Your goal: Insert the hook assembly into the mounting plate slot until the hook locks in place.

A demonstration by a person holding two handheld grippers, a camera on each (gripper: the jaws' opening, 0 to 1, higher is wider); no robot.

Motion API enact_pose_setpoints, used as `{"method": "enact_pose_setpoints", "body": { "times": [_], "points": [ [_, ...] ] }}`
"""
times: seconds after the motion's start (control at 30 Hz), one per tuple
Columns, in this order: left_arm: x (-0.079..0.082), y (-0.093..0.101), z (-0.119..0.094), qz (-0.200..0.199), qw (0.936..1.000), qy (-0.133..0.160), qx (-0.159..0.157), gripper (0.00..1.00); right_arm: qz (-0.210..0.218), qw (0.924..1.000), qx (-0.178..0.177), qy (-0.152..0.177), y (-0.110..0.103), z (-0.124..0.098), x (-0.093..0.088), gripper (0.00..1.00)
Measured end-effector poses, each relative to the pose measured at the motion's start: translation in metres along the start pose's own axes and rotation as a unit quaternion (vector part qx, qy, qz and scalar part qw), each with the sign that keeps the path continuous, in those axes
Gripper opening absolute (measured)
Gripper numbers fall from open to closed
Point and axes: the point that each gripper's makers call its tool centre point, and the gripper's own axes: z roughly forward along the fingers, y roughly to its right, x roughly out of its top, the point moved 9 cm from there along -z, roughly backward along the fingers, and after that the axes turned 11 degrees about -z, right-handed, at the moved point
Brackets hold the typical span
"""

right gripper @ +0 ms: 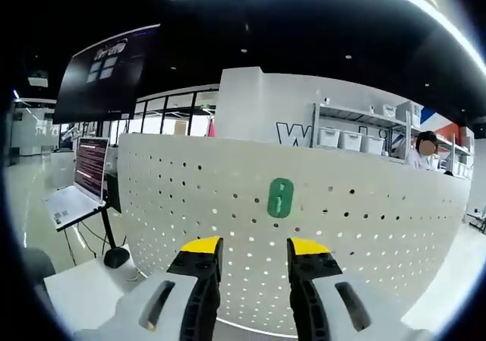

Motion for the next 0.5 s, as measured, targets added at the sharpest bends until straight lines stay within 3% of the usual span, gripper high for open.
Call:
{"method": "enact_pose_setpoints", "body": {
  "times": [0.5],
  "points": [
    [0.0,-0.001,0.001,0.01,0.9998,-0.007,0.016,0.45,-0.013,0.9992,0.035,-0.013,0.001,-0.028,-0.018,0.36]
  ]
}}
